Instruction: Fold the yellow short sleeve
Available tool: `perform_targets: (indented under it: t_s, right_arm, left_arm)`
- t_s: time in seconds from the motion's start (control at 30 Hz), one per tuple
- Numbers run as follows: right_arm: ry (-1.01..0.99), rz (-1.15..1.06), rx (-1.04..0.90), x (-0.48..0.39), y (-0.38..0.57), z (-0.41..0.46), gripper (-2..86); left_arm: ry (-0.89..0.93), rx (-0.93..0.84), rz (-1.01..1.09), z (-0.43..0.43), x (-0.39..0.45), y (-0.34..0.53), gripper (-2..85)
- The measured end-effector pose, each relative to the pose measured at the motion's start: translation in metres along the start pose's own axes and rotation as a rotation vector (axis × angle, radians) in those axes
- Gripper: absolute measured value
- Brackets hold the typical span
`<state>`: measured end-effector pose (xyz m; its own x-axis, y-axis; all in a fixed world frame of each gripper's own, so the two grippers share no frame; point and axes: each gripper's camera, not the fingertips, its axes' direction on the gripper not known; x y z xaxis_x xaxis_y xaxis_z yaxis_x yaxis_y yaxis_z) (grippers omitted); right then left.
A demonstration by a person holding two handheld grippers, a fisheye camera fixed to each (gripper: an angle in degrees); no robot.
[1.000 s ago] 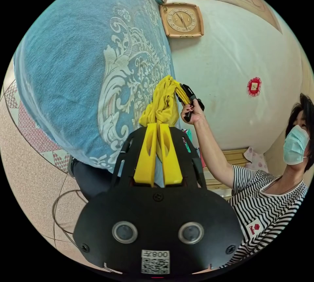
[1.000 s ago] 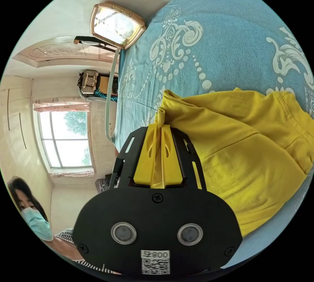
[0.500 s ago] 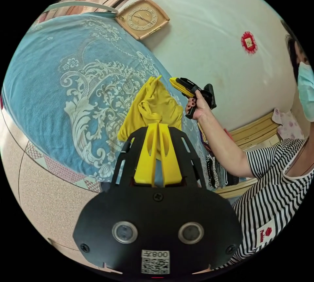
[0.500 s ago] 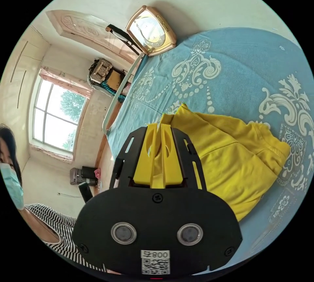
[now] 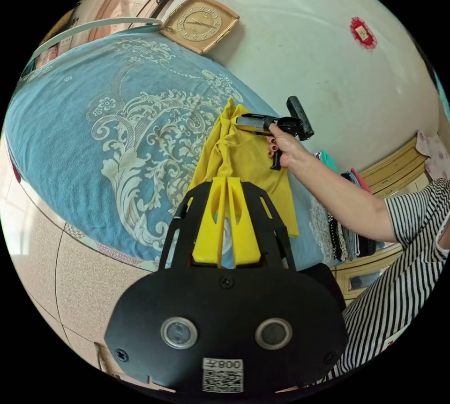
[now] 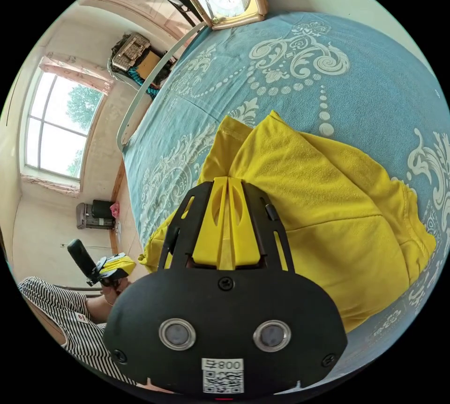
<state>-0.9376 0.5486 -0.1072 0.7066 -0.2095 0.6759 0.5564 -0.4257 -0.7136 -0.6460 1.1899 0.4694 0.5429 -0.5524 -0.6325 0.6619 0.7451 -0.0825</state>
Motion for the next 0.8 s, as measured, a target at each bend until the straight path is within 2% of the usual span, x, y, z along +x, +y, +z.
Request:
perform_targets:
  t_s: [0.13,0.23,0.33,0.5,0.63,0.8]
  right_arm:
    - [-0.006,0.013,-0.01,-0.016,0.006,-0.007,0.2]
    - [0.003,-0.038,0.055,-0.042,0.023,-0.029,0.2]
    - [-0.047,-0.084,0.11,-0.07,0.053,-0.037,0.2]
    - [0.09,-0.134,-0.089,-0.097,0.067,0.016,0.2]
    - [0.082,-0.167,-0.04,-0.117,0.083,0.0,0.2]
    - [0.145,-0.259,-0.006,-0.151,0.137,-0.007,0.2]
  left_arm:
    - [0.044,0.009,-0.034,0.003,0.014,0.0,0.2]
    - [0.035,0.047,0.03,-0.004,0.043,-0.002,0.2]
    - [-0.005,0.006,0.051,0.012,0.06,-0.005,0.2]
    - [-0.026,-0.033,0.045,0.028,0.085,-0.006,0.3]
    - [-0.065,0.027,0.151,0.015,0.13,-0.005,0.3]
    - [-0.151,-0.11,0.188,0.053,0.156,-0.006,0.2]
